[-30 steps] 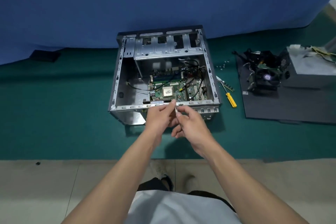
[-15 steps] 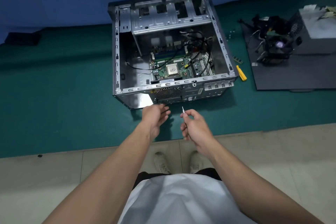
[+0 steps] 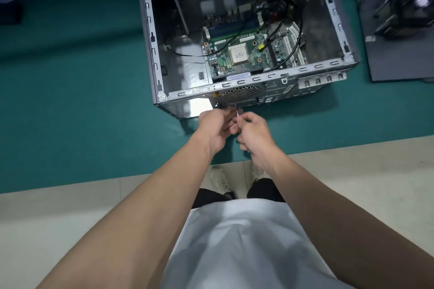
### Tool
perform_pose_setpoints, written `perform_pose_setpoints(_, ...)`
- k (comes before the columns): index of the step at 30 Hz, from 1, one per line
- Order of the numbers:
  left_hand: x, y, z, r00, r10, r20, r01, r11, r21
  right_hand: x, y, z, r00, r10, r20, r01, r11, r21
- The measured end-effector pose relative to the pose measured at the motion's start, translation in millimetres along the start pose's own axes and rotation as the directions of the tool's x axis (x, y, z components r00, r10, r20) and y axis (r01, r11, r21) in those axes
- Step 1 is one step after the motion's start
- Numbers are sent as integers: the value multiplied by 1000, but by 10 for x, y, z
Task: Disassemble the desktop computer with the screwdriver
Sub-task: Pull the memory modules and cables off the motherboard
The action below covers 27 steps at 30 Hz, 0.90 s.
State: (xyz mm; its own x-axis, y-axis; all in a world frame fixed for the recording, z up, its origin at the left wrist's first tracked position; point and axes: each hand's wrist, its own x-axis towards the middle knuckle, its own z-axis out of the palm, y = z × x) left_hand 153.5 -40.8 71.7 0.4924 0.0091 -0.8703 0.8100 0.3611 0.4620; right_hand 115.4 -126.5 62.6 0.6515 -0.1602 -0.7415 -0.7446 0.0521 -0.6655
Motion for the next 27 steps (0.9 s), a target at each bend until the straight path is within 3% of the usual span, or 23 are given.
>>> perform_pose_setpoints(21,63,-162,97,992,90,-90,-99,990,-104,184,21,-53,990,16,137,-41,983,179)
perform_pose_setpoints(27,84,-184,102,989,108,-97,-118,988,-100,168,2,-73,977,40,207,-118,919,377)
